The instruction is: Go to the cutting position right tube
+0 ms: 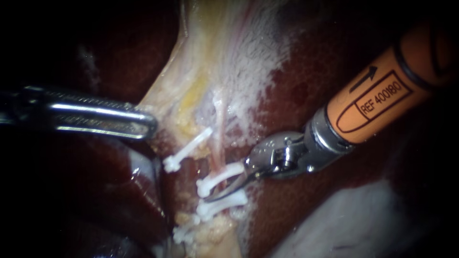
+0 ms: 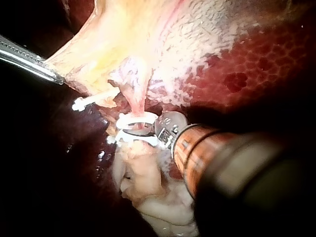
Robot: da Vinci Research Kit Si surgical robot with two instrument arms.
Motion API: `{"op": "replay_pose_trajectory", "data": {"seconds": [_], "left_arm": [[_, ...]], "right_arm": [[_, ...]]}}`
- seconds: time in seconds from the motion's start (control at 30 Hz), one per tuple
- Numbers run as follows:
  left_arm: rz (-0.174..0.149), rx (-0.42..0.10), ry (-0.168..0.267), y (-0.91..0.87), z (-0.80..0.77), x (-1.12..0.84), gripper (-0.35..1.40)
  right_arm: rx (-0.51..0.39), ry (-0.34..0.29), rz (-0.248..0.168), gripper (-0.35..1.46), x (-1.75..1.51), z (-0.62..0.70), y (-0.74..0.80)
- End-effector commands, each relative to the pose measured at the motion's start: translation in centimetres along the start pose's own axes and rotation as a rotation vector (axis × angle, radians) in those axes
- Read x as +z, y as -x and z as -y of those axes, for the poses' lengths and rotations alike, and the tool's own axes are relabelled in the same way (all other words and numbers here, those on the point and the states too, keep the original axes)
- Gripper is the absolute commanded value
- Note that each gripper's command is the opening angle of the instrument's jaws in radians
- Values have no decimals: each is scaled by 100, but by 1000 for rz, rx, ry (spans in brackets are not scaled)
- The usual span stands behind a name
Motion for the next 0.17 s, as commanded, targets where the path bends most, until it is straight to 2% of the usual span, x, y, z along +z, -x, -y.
{"op": "replay_pose_trajectory", "data": {"seconds": [0.03,0.17], "left_arm": [[0,0,0,0,0,0,-35],[0,0,0,0,0,0,-35]], "right_arm": [[0,0,0,21,0,0,0],[-1,-1,1,23,0,0,0]]}}
